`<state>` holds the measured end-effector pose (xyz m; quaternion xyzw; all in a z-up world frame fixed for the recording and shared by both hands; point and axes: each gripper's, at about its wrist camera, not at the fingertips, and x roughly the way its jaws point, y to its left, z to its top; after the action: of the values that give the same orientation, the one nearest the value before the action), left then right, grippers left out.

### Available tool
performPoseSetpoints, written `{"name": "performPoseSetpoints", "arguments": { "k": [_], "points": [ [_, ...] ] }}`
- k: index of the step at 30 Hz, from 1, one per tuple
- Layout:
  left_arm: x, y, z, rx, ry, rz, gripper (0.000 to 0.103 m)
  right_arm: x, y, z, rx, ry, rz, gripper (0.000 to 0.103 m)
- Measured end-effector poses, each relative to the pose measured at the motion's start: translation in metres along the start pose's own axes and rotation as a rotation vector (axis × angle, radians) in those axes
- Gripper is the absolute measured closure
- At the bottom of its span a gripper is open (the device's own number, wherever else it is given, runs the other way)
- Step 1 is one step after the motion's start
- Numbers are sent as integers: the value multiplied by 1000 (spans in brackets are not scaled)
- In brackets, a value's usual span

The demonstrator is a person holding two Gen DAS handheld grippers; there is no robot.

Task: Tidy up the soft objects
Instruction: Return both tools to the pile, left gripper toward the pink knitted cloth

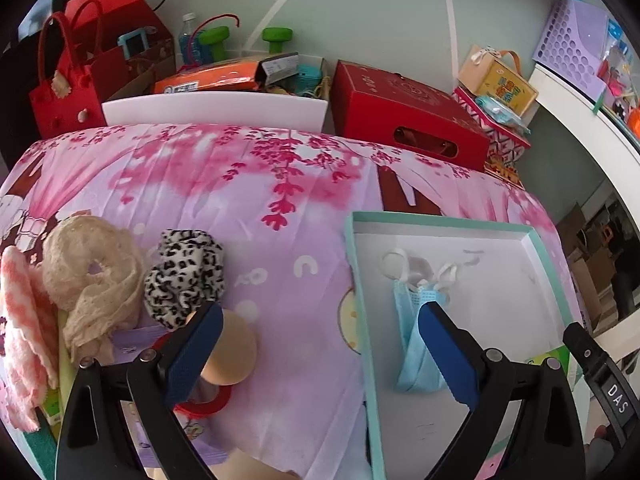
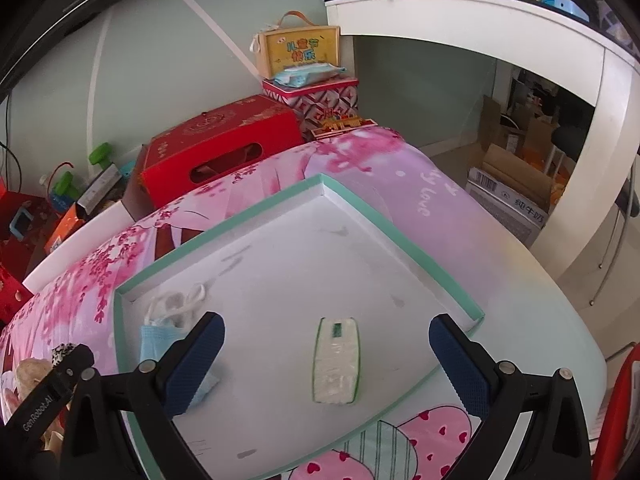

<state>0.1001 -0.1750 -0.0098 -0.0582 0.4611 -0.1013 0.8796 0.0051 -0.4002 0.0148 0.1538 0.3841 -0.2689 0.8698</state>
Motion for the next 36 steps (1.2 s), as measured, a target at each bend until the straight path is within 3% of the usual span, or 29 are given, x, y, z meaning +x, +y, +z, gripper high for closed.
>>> {"name": "performPoseSetpoints", "arguments": {
  "k": [7,18,21,28,36],
  "points": [
    [-12,13,1,-25,-2,14,5,-9,6,-4,20,3,54,0],
    [-48,61,3,-86,-9,146,5,-36,42,-16,-17,27,159,0],
    [-65,79,4,-113,-45,171,5,-44,59,-23,-53,41,192,0],
    [-102,125,-2,-152,-123,313,5,-61,102,-42,-165,50,256,0],
    [-126,171,-13,-254,-153,311,5,-74,148,-67,-278,80,349,0]
  ]
}}
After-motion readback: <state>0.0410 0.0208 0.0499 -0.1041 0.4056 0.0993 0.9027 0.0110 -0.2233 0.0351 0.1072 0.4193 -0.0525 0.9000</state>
